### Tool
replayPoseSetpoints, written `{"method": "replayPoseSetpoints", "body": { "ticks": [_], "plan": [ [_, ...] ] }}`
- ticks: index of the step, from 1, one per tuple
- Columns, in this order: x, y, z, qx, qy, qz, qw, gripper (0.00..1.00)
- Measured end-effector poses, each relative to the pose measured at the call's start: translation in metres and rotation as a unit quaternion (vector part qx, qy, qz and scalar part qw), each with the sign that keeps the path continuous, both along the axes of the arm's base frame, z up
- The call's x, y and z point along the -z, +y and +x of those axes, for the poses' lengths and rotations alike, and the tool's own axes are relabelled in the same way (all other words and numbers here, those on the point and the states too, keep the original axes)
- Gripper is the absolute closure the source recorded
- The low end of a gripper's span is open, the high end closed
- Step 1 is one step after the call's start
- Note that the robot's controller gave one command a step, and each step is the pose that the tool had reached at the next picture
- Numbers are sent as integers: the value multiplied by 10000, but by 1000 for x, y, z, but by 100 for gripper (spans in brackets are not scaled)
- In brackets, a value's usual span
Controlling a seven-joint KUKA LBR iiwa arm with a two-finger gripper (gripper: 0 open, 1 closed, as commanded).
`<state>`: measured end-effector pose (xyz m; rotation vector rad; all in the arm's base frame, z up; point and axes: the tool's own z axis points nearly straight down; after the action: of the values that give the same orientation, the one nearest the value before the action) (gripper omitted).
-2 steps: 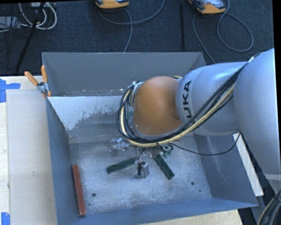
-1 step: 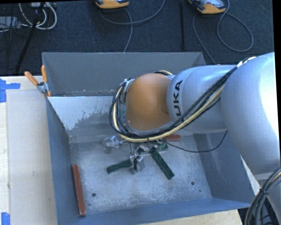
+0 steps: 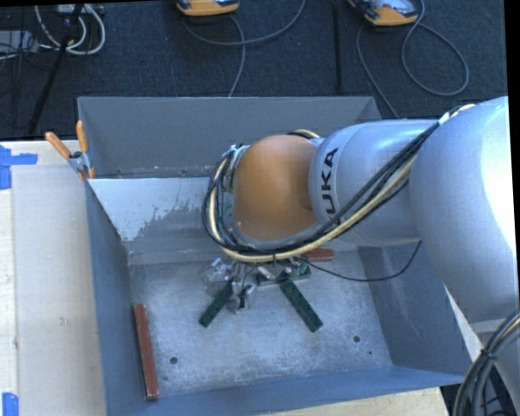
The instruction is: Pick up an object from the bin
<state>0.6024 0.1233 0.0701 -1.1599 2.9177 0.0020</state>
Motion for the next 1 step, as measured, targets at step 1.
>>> {"method": "replayPoseSetpoints", "body": {
  "ticks": [1],
  "plan": [
    [-122,3,-32,-332,-34,2,9994,100]
  ]
}}
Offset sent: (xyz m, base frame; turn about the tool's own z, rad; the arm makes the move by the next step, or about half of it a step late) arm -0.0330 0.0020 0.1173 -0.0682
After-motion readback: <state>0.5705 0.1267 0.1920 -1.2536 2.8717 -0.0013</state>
